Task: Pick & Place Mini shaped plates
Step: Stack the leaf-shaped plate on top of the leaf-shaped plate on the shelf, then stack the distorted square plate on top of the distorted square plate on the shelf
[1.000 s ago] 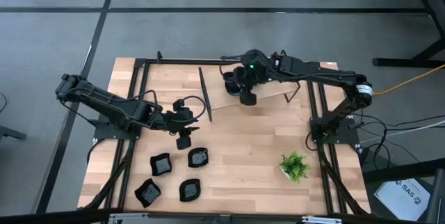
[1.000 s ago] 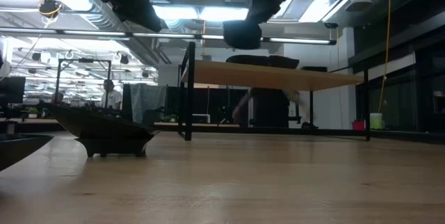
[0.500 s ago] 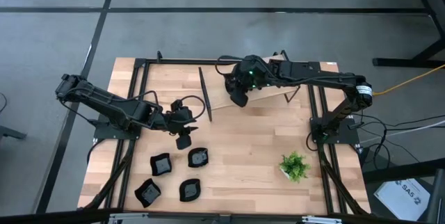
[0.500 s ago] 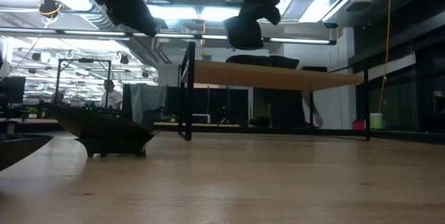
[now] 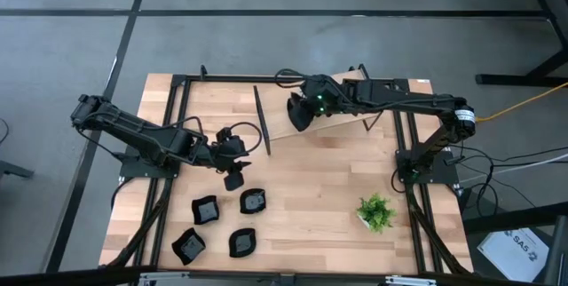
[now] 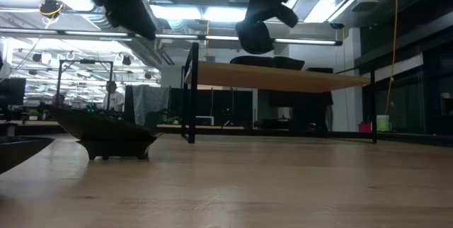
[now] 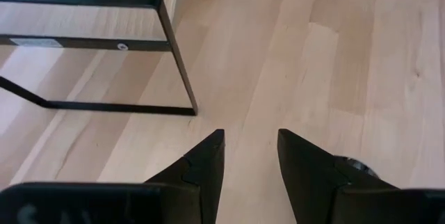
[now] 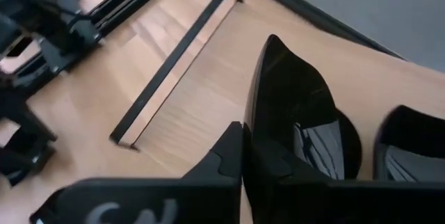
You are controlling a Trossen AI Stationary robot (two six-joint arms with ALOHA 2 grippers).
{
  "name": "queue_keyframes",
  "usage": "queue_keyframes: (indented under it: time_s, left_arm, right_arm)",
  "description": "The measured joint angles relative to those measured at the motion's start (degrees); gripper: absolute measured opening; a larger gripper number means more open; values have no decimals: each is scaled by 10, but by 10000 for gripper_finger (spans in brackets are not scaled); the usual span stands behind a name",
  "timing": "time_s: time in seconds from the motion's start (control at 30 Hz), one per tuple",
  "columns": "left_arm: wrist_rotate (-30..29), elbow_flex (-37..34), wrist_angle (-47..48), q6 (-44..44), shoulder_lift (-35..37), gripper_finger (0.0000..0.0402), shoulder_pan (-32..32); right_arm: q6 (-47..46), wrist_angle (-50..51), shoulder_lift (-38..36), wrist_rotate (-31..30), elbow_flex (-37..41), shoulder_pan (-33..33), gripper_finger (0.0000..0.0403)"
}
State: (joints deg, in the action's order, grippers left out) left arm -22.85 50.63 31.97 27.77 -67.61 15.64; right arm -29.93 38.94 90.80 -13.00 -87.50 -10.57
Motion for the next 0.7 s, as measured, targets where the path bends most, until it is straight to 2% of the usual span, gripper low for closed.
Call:
queue_keyframes:
  time_s: [0.13, 0.6, 0.7]
  left_arm:
    - [0, 0, 17, 0, 0, 128, 0]
    - [-2, 0, 18, 1, 0, 128, 0]
    - [-2, 0, 17, 2, 0, 127, 0]
  right_arm:
    - [-26, 4, 0, -9, 0, 0, 6]
    - [-28, 3, 29, -9, 0, -13, 51]
    - [-20, 2, 37, 10, 0, -19, 59]
